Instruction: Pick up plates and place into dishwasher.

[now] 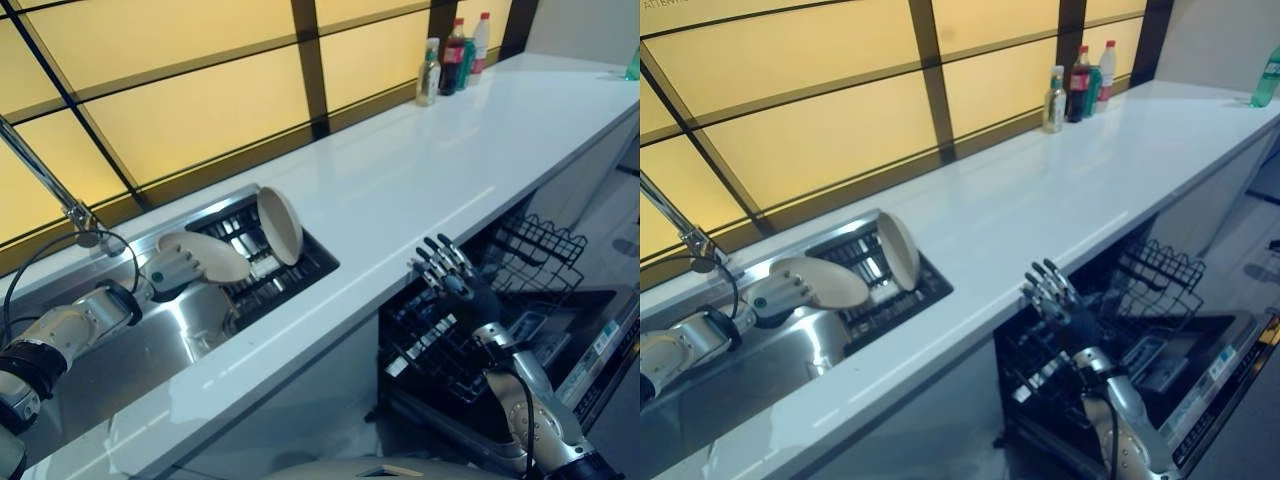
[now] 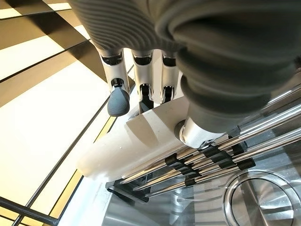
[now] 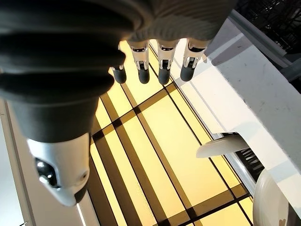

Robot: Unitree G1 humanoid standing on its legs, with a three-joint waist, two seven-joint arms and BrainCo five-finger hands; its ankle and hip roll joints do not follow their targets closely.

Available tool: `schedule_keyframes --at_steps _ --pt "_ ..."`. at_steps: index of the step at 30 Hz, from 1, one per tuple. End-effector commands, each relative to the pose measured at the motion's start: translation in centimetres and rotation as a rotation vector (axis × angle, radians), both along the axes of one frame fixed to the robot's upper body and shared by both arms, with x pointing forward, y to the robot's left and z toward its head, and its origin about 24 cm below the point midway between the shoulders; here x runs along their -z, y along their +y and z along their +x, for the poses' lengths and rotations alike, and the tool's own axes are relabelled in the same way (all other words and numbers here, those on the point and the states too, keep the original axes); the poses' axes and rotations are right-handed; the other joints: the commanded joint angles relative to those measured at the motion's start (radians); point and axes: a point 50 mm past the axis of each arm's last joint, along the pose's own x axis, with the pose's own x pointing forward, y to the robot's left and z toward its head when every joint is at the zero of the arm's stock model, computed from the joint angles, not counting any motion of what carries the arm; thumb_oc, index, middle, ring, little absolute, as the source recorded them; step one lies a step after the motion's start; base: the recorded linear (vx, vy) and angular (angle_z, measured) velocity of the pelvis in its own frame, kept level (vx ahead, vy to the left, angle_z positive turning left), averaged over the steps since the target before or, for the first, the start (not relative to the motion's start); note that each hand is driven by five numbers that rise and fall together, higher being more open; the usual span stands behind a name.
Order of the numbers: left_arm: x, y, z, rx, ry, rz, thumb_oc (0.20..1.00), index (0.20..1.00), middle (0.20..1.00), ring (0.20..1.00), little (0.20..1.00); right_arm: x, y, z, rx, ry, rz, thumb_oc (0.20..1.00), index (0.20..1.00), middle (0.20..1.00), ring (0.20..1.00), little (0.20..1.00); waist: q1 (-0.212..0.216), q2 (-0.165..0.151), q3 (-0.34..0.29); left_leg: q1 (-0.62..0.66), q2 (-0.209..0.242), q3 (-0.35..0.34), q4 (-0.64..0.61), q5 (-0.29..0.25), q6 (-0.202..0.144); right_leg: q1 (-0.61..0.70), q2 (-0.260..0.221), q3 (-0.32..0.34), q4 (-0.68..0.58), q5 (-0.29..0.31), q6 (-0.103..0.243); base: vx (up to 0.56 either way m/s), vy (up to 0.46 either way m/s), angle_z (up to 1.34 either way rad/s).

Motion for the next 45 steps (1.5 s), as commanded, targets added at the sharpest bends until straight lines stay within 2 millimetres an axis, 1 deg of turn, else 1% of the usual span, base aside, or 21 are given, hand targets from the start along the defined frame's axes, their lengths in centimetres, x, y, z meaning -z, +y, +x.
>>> schedule_keyframes --at_steps 1,6,11,13,16,18,22,25,27,29,30,31,33,35,37,38,39,40,41,42,45 --pt "-3.0 2.3 0.9 -0.108 -0.171 -0.024 0.2 0.2 0.2 0.2 0.2 -2.3 1.2 0.3 -0.054 -0.113 0.044 1.0 1.0 1.0 1.0 1.0 -0.003 -0.041 0.003 -0.024 -0.017 -0.004 0.014 -0.041 0.043 -0.045 -0.048 -0.029 -0.006 0.027 0.109 0.0 0.0 0.0" --pt "-4.2 2.4 1.1 -0.11 -0.237 -0.096 0.2 0.2 0.2 0.2 0.2 -2.2 1.0 0.3 -0.054 -0.122 0.045 1.0 1.0 1.0 1.0 1.0 -0.001 -0.045 -0.002 -0.023 -0.016 -0.002 0.011 -0.041 0.041 -0.041 -0.047 -0.028 -0.014 0.03 0.11 0.0 0.0 0.0" --pt "-6.6 2.0 1.6 -0.086 -0.329 -0.172 0.2 0.2 0.2 0.2 0.2 -2.2 0.8 0.3 -0.043 -0.13 0.05 1.0 1.0 1.0 1.0 1.0 0.009 -0.049 -0.013 -0.027 -0.017 0.0 0.009 -0.041 0.041 -0.041 -0.046 -0.025 -0.025 0.036 0.108 0.0 0.0 0.0" --pt "-7.3 2.1 1.4 -0.088 -0.361 -0.201 0.2 0.2 0.2 0.2 0.2 -2.3 0.7 0.3 -0.04 -0.134 0.054 1.0 1.0 1.0 1.0 1.0 0.014 -0.051 -0.015 -0.029 -0.017 -0.002 0.01 -0.04 0.039 -0.041 -0.047 -0.027 -0.026 0.038 0.108 -0.03 0.003 0.0" --pt "-9.1 2.2 1.5 -0.085 -0.425 -0.247 0.2 0.2 0.2 0.2 0.2 -2.6 0.7 0.4 -0.038 -0.141 0.056 1.0 1.0 1.0 1.0 1.0 0.023 -0.051 -0.017 -0.029 -0.019 -0.008 0.008 -0.041 0.038 -0.039 -0.048 -0.03 -0.028 0.039 0.107 -0.04 0.013 0.0" --pt "-10.3 2.3 1.5 -0.083 -0.468 -0.29 0.2 0.2 0.2 0.2 0.2 -2.7 0.7 0.5 -0.034 -0.146 0.058 1.0 1.0 1.0 1.0 1.0 0.029 -0.05 -0.02 -0.031 -0.02 -0.01 0.008 -0.04 0.037 -0.04 -0.051 -0.033 -0.029 0.04 0.107 -0.05 0.017 0.0" --pt "-11.8 2.4 1.5 -0.087 -0.543 -0.433 0.2 0.2 0.2 0.2 0.2 -2.7 0.9 0.5 -0.028 -0.155 0.061 1.0 1.0 1.0 1.0 1.0 0.037 -0.05 -0.025 -0.035 -0.022 -0.018 0.006 -0.039 0.036 -0.04 -0.053 -0.039 -0.03 0.04 0.107 -0.05 0.013 0.01" --pt "-12.9 2.2 1.5 -0.061 -0.593 -0.503 0.2 0.2 0.2 0.2 0.2 -2.7 0.9 0.6 -0.027 -0.164 0.063 1.0 1.0 1.0 1.0 1.0 0.041 -0.052 -0.03 -0.038 -0.023 -0.022 0.005 -0.039 0.036 -0.043 -0.053 -0.042 -0.029 0.039 0.106 -0.05 0.011 0.0" --pt "-14.0 2.1 1.4 -0.046 -0.635 -0.579 0.2 0.2 0.2 0.2 0.2 -2.8 0.9 0.6 -0.019 -0.172 0.062 1.0 1.0 1.0 1.0 1.0 0.047 -0.055 -0.033 -0.04 -0.024 -0.026 0.005 -0.039 0.036 -0.043 -0.054 -0.044 -0.03 0.039 0.106 -0.05 0.005 0.02" --pt "-14.9 2.0 1.1 -0.038 -0.671 -0.742 0.2 0.2 0.2 0.2 0.2 -2.9 0.8 0.6 -0.001 -0.18 0.063 1.0 1.0 1.0 1.0 1.0 0.054 -0.059 -0.036 -0.043 -0.025 -0.034 0.005 -0.04 0.036 -0.043 -0.054 -0.046 -0.031 0.04 0.105 -0.06 0.003 0.06" --pt "-15.0 1.9 1.0 -0.036 -0.683 -0.791 0.2 0.2 0.2 0.2 0.2 -2.9 0.8 0.7 0.004 -0.184 0.06 1.0 1.0 1.0 1.0 1.0 0.055 -0.06 -0.037 -0.043 -0.026 -0.035 0.005 -0.04 0.037 -0.043 -0.054 -0.047 -0.031 0.039 0.105 -0.06 0.008 0.02" --pt "-15.1 1.7 1.0 -0.033 -0.696 -0.888 0.2 0.2 0.2 0.2 0.2 -3.0 0.9 0.7 0.015 -0.196 0.053 1.0 1.0 1.0 1.0 1.0 0.057 -0.062 -0.037 -0.045 -0.026 -0.037 0.005 -0.039 0.038 -0.044 -0.054 -0.047 -0.031 0.038 0.104 -0.05 0.009 0.02" --pt "-15.2 1.5 0.8 -0.016 -0.695 -0.997 0.2 0.2 0.2 0.2 0.2 -3.0 0.8 0.7 0.031 -0.205 0.045 1.0 1.0 1.0 1.0 1.0 0.059 -0.064 -0.038 -0.045 -0.027 -0.04 0.005 -0.04 0.038 -0.046 -0.053 -0.046 -0.029 0.038 0.102 -0.05 0.01 0.05" --pt "-15.1 0.7 0.6 0.009 -0.681 -1.154 0.2 0.2 0.2 0.2 0.2 -3.1 0.5 0.7 0.07 -0.22 0.033 1.0 1.0 1.0 1.0 1.0 0.064 -0.07 -0.042 -0.048 -0.028 -0.047 0.005 -0.042 0.04 -0.046 -0.052 -0.046 -0.029 0.035 0.1 -0.06 0.01 0.11" --pt "-14.8 -0.1 0.2 0.039 -0.639 -1.306 0.2 0.2 0.2 0.2 0.2 -3.3 0.1 0.7 0.119 -0.238 0.016 1.0 1.0 1.0 1.0 1.0 0.068 -0.075 -0.042 -0.048 -0.029 -0.054 0.005 -0.044 0.041 -0.046 -0.05 -0.047 -0.027 0.033 0.098 -0.05 0.007 0.13" --pt "-14.6 -0.4 0.1 0.043 -0.626 -1.333 0.2 0.2 0.2 0.2 0.2 -3.3 -0.1 0.7 0.134 -0.243 0.011 1.0 1.0 1.0 1.0 1.0 0.069 -0.076 -0.043 -0.048 -0.029 -0.056 0.005 -0.045 0.041 -0.047 -0.05 -0.048 -0.026 0.032 0.097 -0.06 0.002 0.06" --pt "-14.2 -1.1 -0.2 0.061 -0.589 -1.41 0.2 0.2 0.2 0.2 0.2 -3.5 -0.6 0.7 0.181 -0.259 0.008 1.0 1.0 1.0 1.0 1.0 0.074 -0.082 -0.044 -0.049 -0.03 -0.061 0.005 -0.047 0.042 -0.046 -0.05 -0.049 -0.026 0.03 0.096 -0.04 -0.004 0.03" --pt "-13.8 -1.5 -0.4 0.068 -0.572 -1.454 0.2 0.2 0.2 0.2 0.2 -3.6 -0.9 0.6 0.198 -0.264 0.007 1.0 1.0 1.0 1.0 1.0 0.073 -0.083 -0.045 -0.049 -0.03 -0.063 0.005 -0.048 0.043 -0.045 -0.05 -0.05 -0.026 0.029 0.095 -0.06 -0.007 0.02" --pt "-13.4 -2.2 -0.8 0.094 -0.524 -1.559 0.2 0.2 0.2 0.2 0.2 -3.8 -1.6 0.5 0.252 -0.281 0.006 1.0 1.0 1.0 1.0 1.0 0.077 -0.087 -0.046 -0.05 -0.031 -0.069 0.005 -0.05 0.045 -0.045 -0.049 -0.051 -0.026 0.027 0.093 -0.05 -0.006 0.01" --pt "-13.0 -2.7 -1.0 0.108 -0.487 -1.618 0.2 0.2 0.2 0.2 0.2 -3.9 -2.0 0.5 0.288 -0.291 0.001 1.0 1.0 1.0 1.0 1.0 0.079 -0.089 -0.047 -0.051 -0.032 -0.073 0.005 -0.051 0.046 -0.045 -0.049 -0.051 -0.024 0.026 0.092 -0.06 -0.007 0.01" --pt "-12.5 -4.2 -1.9 0.173 -0.364 -1.837 0.2 0.2 0.2 0.2 0.2 -4.3 -3.1 0.2 0.373 -0.318 -0.019 1.0 1.0 1.0 1.0 1.0 0.084 -0.094 -0.046 -0.051 -0.035 -0.086 0.005 -0.056 0.049 -0.044 -0.047 -0.05 -0.021 0.022 0.088 -0.05 -0.004 0.01"
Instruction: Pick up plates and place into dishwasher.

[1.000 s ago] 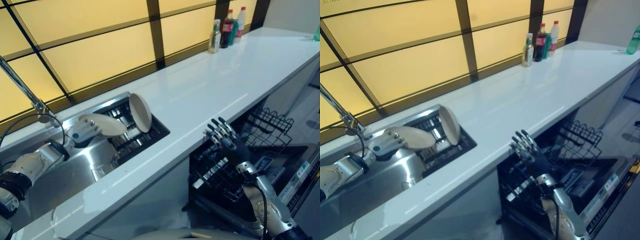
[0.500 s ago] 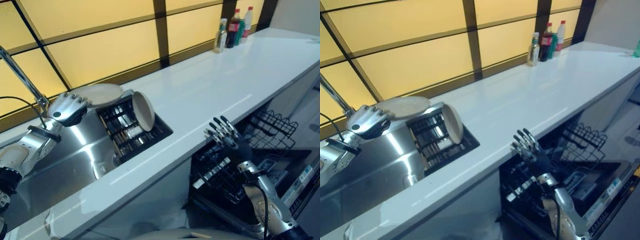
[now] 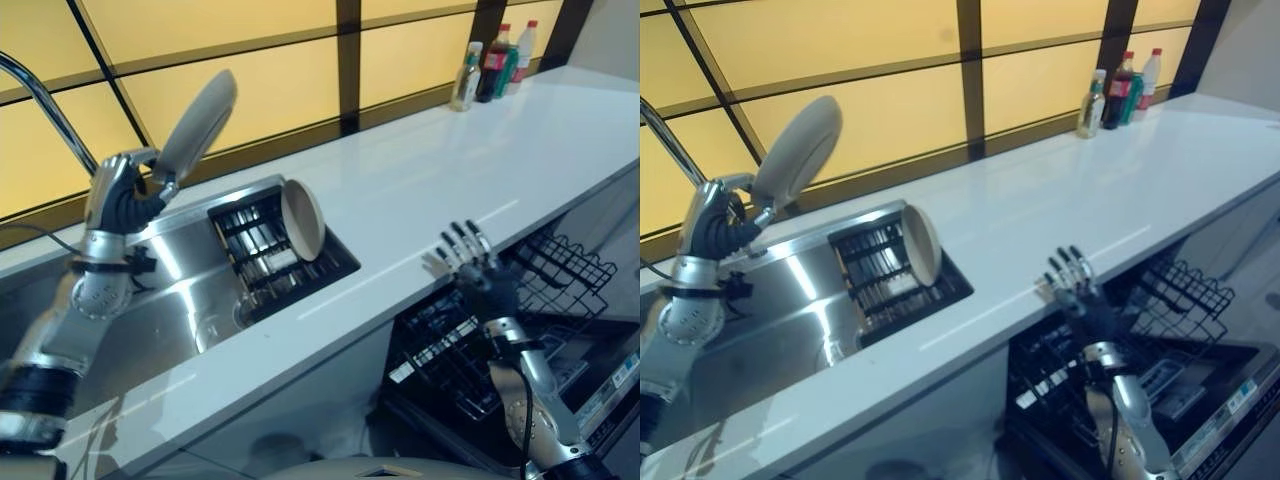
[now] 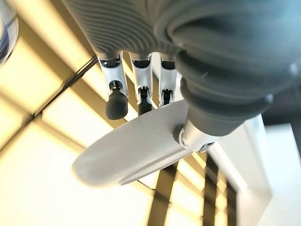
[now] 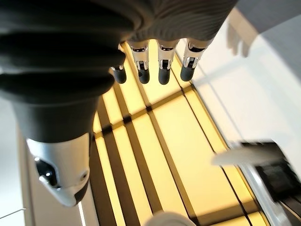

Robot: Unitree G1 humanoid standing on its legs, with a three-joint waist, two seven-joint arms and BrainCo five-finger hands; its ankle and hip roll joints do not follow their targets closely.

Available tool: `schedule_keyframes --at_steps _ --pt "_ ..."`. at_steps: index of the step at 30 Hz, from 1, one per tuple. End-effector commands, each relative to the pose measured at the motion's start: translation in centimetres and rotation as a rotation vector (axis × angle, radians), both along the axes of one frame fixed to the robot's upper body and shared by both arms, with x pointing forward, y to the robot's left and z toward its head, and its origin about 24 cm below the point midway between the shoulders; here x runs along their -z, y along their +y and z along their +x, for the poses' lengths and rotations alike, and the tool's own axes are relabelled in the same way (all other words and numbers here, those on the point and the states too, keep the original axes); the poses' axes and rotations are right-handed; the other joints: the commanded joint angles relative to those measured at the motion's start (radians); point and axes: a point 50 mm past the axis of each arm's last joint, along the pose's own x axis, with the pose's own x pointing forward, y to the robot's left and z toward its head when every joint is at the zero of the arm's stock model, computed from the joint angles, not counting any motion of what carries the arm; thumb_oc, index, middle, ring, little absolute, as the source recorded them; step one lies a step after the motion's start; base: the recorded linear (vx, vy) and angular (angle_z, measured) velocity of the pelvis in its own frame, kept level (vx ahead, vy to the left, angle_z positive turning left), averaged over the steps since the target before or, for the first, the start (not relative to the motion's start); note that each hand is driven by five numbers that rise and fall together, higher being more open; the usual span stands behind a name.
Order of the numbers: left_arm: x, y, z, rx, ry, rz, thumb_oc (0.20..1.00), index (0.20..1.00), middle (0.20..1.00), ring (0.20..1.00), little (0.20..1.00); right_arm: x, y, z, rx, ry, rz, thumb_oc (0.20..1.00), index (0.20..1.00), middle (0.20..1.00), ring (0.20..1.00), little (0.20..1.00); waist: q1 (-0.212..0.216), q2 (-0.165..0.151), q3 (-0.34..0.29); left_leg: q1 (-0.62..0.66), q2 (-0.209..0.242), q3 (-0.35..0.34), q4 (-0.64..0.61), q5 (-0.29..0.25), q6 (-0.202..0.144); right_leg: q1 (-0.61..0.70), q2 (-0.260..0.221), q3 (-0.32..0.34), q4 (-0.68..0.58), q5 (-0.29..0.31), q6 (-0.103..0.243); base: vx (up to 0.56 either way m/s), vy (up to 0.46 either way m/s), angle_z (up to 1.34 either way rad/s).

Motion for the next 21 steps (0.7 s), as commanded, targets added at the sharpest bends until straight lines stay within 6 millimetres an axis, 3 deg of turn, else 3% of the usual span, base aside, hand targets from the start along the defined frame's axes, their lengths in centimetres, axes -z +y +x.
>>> schedule_keyframes --at_steps 1,9,14,18,21 --pt "-3.4 -0.3 -0.9 0.167 -0.127 -0.237 0.2 0.2 0.2 0.2 0.2 -2.2 -0.8 -0.1 0.116 -0.154 -0.021 1.0 1.0 1.0 1.0 1.0 0.022 -0.05 -0.02 -0.012 -0.028 -0.046 0.005 -0.054 0.046 -0.032 -0.04 -0.022 -0.003 0.022 0.089 -0.05 -0.002 0.01" --pt "-3.6 -3.5 -2.1 0.556 -0.098 -0.534 0.2 0.2 0.2 0.2 0.2 -4.0 -4.0 -0.6 0.381 -0.223 -0.071 1.0 1.0 1.0 1.0 1.0 0.019 -0.05 -0.013 -0.013 -0.029 -0.047 0.005 -0.059 0.048 -0.035 -0.038 -0.018 -0.003 0.026 0.085 -0.04 0.009 0.01" --pt "-3.3 -5.5 -1.6 0.811 -0.022 -0.759 0.2 0.2 0.2 0.2 0.2 -5.9 -5.1 -0.4 0.473 -0.297 -0.116 1.0 1.0 1.0 1.0 1.0 0.011 -0.044 -0.006 -0.011 -0.032 -0.049 0.005 -0.064 0.05 -0.035 -0.039 -0.009 -0.004 0.031 0.085 -0.01 0.005 0.0" --pt "-3.1 -7.1 -1.2 0.919 0.015 -0.86 0.2 0.2 0.2 0.2 0.2 -8.3 -5.6 -0.2 0.564 -0.403 -0.147 1.0 1.0 1.0 1.0 1.0 0.012 -0.041 -0.001 -0.012 -0.031 -0.049 0.005 -0.066 0.05 -0.036 -0.042 -0.007 -0.004 0.034 0.087 0.0 0.0 0.0" --pt "-2.8 -7.5 -1.2 0.95 0.022 -0.922 0.2 0.2 0.2 0.2 0.2 -9.4 -6.9 -0.4 0.782 -0.434 -0.171 1.0 1.0 1.0 1.0 1.0 0.019 -0.039 -0.003 -0.014 -0.032 -0.051 0.005 -0.07 0.051 -0.036 -0.045 -0.01 -0.002 0.032 0.086 0.0 0.0 0.0"
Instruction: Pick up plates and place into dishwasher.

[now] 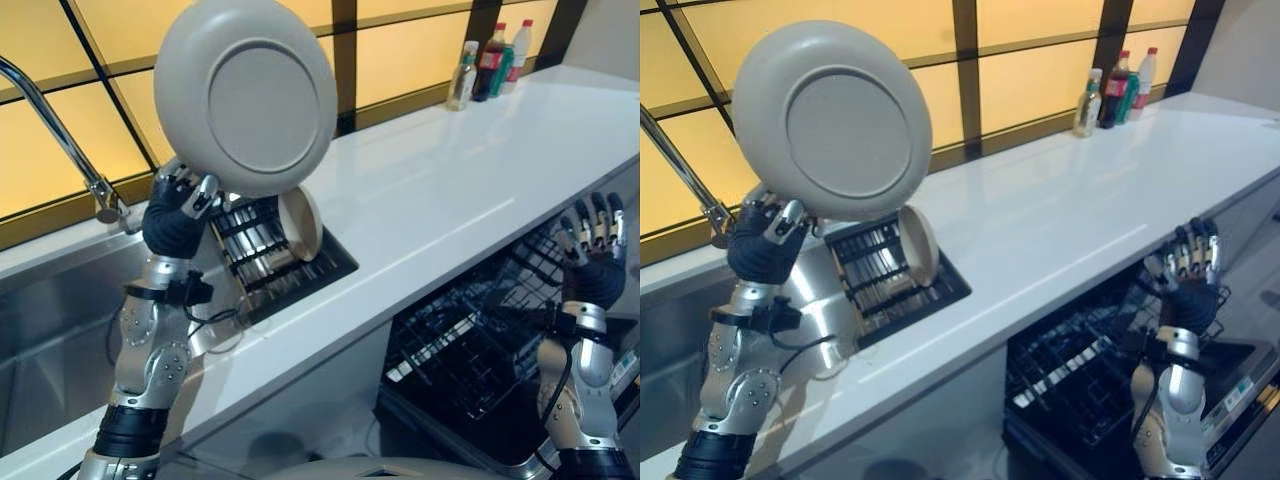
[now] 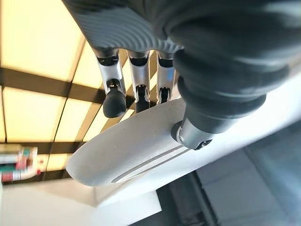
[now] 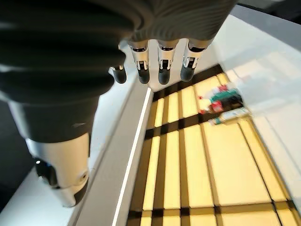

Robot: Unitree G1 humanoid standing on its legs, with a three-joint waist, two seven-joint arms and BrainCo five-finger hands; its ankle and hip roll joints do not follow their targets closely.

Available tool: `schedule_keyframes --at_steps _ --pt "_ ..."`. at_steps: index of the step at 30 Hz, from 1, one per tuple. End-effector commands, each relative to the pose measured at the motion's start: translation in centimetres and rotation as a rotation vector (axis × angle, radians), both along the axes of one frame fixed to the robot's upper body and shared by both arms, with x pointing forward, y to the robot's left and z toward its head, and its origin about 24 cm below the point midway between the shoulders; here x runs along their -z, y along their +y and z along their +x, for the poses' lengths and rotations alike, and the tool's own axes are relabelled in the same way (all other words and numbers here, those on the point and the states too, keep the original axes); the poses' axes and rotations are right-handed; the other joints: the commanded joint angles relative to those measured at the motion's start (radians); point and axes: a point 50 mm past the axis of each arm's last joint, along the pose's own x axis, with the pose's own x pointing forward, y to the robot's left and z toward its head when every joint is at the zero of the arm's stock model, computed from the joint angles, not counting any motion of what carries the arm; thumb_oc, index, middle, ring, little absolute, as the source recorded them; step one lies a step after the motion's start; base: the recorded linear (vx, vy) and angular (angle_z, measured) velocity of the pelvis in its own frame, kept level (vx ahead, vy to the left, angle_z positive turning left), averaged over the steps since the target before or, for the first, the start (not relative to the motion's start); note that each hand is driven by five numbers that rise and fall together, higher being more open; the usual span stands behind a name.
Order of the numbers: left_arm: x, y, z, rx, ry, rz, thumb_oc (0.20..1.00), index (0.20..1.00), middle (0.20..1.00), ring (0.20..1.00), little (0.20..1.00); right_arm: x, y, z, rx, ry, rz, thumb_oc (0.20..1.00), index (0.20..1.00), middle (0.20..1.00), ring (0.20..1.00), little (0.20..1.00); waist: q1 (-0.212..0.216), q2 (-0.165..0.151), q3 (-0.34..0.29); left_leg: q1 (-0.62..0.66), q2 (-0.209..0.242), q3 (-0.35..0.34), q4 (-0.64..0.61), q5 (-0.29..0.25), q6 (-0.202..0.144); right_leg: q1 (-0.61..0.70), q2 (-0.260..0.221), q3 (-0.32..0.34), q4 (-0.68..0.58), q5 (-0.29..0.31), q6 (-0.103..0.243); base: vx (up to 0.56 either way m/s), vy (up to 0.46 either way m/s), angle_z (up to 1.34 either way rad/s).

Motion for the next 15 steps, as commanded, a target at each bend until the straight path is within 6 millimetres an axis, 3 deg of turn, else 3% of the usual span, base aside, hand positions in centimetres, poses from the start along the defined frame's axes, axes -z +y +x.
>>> schedule_keyframes --at_steps 1,4,7,9,10,14,15 --pt "-3.0 -0.7 0.3 0.074 -0.131 -0.072 0.2 0.2 0.2 0.2 0.2 -4.8 -1.2 -0.1 0.216 -0.241 -0.08 1.0 1.0 1.0 1.0 1.0 0.025 -0.041 -0.003 -0.008 -0.031 -0.052 0.006 -0.068 0.047 -0.031 -0.044 -0.015 0.007 0.032 0.086 0.0 0.0 0.0" --pt "-2.5 -1.1 0.3 0.096 -0.099 -0.085 0.2 0.2 0.2 0.2 0.2 -6.1 -1.2 -0.3 0.296 -0.284 -0.114 1.0 1.0 1.0 1.0 1.0 0.036 -0.04 -0.006 -0.011 -0.032 -0.06 0.006 -0.069 0.05 -0.031 -0.046 -0.017 0.007 0.032 0.085 0.0 0.0 0.0" --pt "-2.1 -1.7 0.4 0.148 -0.073 -0.104 0.2 0.2 0.2 0.2 0.2 -7.2 -0.5 0.2 0.193 -0.304 -0.143 1.0 1.0 1.0 1.0 1.0 0.048 -0.039 -0.007 -0.014 -0.033 -0.069 0.006 -0.069 0.051 -0.031 -0.047 -0.018 0.007 0.031 0.083 0.0 0.0 0.0" --pt "-1.8 -2.1 0.5 0.181 -0.065 -0.106 0.2 0.2 0.2 0.2 0.2 -7.6 0.2 0.9 0.047 -0.305 -0.147 1.0 1.0 1.0 1.0 1.0 0.056 -0.041 -0.008 -0.017 -0.033 -0.075 0.006 -0.068 0.05 -0.03 -0.049 -0.023 0.007 0.031 0.083 0.0 0.0 0.0" --pt "-1.6 -2.5 0.5 0.196 -0.065 -0.096 0.2 0.2 0.2 0.2 0.2 -7.5 1.3 1.8 -0.172 -0.288 -0.112 1.0 1.0 1.0 1.0 1.0 0.062 -0.045 -0.009 -0.019 -0.033 -0.077 0.006 -0.067 0.049 -0.031 -0.051 -0.027 0.007 0.031 0.082 -0.02 -0.009 -0.07" --pt "-0.8 -3.2 0.6 0.246 -0.063 -0.064 0.2 0.2 0.2 0.2 0.2 -5.8 4.8 3.2 -0.722 -0.264 0.053 1.0 1.0 1.0 1.0 1.0 0.073 -0.058 -0.021 -0.026 -0.034 -0.077 0.006 -0.066 0.048 -0.034 -0.056 -0.043 0.011 0.024 0.081 -0.01 -0.014 0.06" --pt "-0.8 -3.2 0.6 0.248 -0.064 -0.063 0.2 0.2 0.2 0.2 0.2 -5.7 4.9 3.2 -0.738 -0.263 0.06 1.0 1.0 1.0 1.0 1.0 0.073 -0.058 -0.022 -0.026 -0.034 -0.078 0.006 -0.066 0.048 -0.034 -0.057 -0.044 0.012 0.024 0.081 -0.01 -0.024 0.14"
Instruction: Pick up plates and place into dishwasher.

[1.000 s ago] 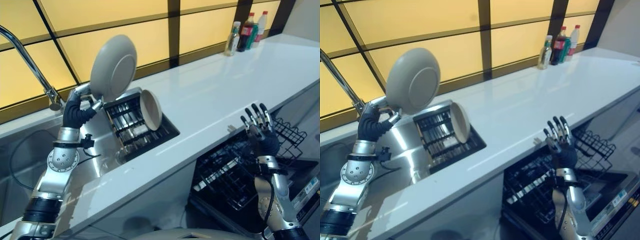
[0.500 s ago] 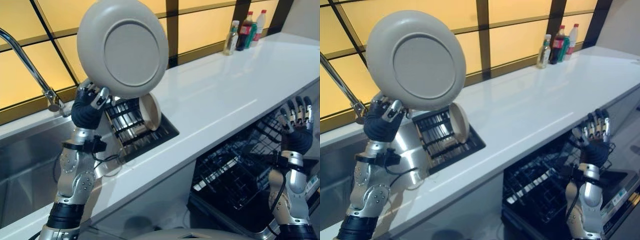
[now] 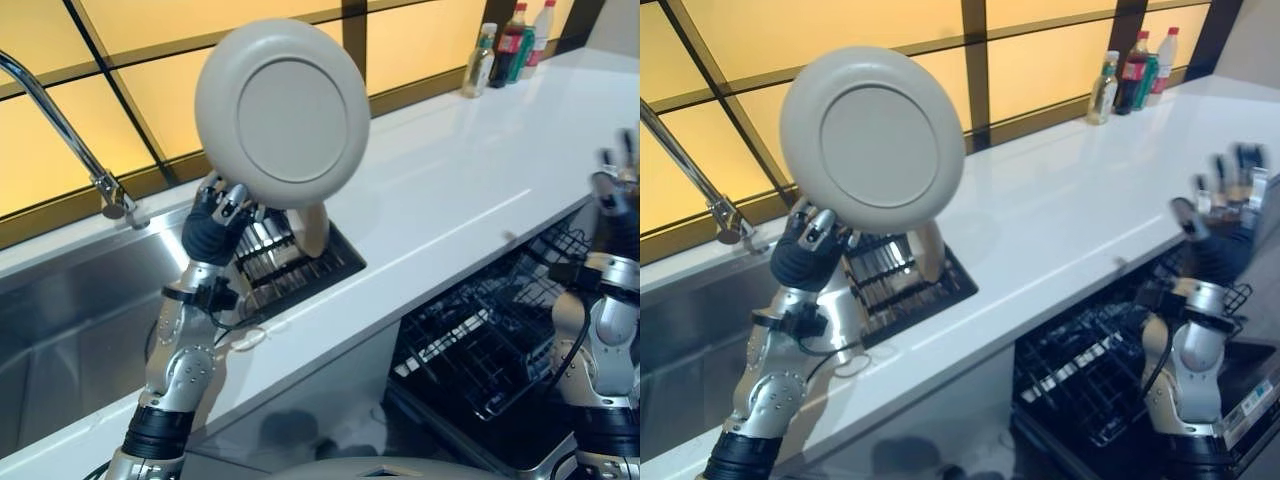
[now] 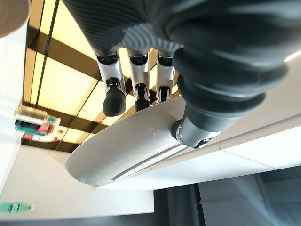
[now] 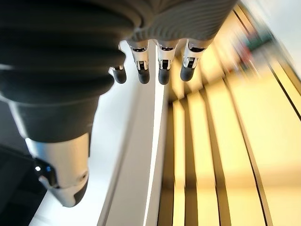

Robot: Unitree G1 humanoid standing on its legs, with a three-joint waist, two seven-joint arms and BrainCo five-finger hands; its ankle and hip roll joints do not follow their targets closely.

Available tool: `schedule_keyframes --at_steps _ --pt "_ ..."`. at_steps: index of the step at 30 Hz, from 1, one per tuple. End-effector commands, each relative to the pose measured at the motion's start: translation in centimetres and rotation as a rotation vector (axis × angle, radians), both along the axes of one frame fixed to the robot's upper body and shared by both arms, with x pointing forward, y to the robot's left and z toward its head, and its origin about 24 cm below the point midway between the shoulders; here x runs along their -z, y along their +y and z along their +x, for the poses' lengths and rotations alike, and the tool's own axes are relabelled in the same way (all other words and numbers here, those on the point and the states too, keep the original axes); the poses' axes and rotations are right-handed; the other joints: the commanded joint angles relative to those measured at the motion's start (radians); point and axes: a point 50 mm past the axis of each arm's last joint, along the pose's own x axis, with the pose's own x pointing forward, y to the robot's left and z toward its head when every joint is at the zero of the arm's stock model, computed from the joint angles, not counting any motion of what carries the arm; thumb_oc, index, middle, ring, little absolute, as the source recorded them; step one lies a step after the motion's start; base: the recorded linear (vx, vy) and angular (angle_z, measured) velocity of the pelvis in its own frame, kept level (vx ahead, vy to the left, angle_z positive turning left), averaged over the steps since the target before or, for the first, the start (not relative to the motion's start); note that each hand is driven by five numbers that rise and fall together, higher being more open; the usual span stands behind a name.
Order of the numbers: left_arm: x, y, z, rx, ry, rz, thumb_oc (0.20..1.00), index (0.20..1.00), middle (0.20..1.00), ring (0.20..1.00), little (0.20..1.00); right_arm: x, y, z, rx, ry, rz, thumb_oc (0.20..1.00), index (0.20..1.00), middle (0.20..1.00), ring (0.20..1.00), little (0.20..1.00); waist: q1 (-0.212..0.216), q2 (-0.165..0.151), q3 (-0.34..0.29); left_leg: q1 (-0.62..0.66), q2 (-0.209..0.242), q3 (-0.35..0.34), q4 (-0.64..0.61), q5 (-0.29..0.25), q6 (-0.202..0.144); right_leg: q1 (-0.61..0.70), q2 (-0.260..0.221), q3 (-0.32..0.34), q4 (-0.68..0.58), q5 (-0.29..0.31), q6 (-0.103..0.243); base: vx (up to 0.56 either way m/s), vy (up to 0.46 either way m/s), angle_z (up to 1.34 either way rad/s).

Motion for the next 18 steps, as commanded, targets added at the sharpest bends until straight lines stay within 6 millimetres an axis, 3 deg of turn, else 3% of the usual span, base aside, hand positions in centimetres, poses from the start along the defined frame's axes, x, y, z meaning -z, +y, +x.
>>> schedule_keyframes --at_steps 1,5,13,18 --pt "-2.1 -0.5 0.5 0.068 -0.133 0.055 0.2 0.2 0.2 0.2 0.2 -1.4 2.4 0.6 -0.353 -0.097 0.08 1.0 1.0 1.0 1.0 1.0 0.043 -0.076 -0.045 -0.018 -0.029 -0.034 0.006 -0.068 0.052 -0.057 -0.052 -0.027 0.055 0.005 0.08 -0.01 -0.016 0.09" --pt "-2.4 -1.9 1.2 0.104 -0.155 0.11 0.2 0.2 0.2 0.2 0.2 -1.1 5.0 2.1 -0.563 -0.062 0.191 1.0 1.0 1.0 1.0 1.0 0.052 -0.082 -0.057 -0.018 -0.03 -0.041 0.007 -0.07 0.051 -0.052 -0.053 -0.039 0.058 0.0 0.077 -0.01 -0.021 0.07" --pt "-1.7 -1.6 1.9 0.14 -0.125 0.124 0.2 0.2 0.2 0.2 0.2 -1.1 6.1 2.8 -0.755 -0.042 0.388 1.0 1.0 1.0 1.0 1.0 0.063 -0.084 -0.077 -0.021 -0.031 -0.045 0.009 -0.071 0.051 -0.049 -0.053 -0.047 0.052 0.003 0.077 0.01 -0.005 0.06" --pt "-1.4 -1.9 2.1 0.145 -0.114 0.14 0.2 0.2 0.2 0.2 0.2 -1.5 8.0 2.5 -0.921 -0.03 0.413 1.0 1.0 1.0 1.0 1.0 0.066 -0.088 -0.077 -0.023 -0.035 -0.051 0.01 -0.069 0.055 -0.047 -0.05 -0.044 0.051 0.005 0.074 0.0 0.0 0.0"
